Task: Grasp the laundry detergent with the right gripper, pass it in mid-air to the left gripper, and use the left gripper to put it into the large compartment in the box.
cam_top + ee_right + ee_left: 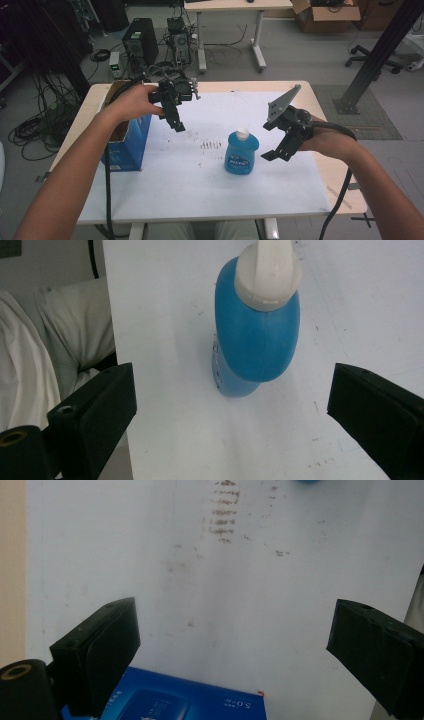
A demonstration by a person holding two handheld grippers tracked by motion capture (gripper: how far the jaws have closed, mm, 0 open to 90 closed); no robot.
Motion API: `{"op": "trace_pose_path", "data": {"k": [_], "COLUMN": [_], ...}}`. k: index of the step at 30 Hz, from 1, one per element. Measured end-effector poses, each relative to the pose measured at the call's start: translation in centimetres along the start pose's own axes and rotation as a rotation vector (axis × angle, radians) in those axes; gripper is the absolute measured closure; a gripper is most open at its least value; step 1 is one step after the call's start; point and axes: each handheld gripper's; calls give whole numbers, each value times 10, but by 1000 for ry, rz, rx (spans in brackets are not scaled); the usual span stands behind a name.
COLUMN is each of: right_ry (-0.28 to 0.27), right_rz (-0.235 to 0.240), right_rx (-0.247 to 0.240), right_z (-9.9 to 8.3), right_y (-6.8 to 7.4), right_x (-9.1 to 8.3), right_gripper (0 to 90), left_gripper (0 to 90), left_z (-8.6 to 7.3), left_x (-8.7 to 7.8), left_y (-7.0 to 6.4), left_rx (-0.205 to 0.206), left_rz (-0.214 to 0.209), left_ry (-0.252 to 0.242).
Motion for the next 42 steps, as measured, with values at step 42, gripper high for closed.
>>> {"op": "trace_pose_path", "data": {"k": [42], "right_ry": [-350], "right_rz": [16], "right_rx": [52], "right_z": [-71], "right_y": [-13], "right_x": [48], "right_gripper": [50], "left_gripper": [69], "left_z": [5], "left_x": [5], "left_y": [-2], "left_rx": [7], "left_rz": [-8], "left_ry": [8]}}
Point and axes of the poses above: each handheld gripper's, and its own axes: x roughly forward along the jaws, z roughly out of its top, y roughly to its left, and after that the axes turned 2 degrees about z, right-handed
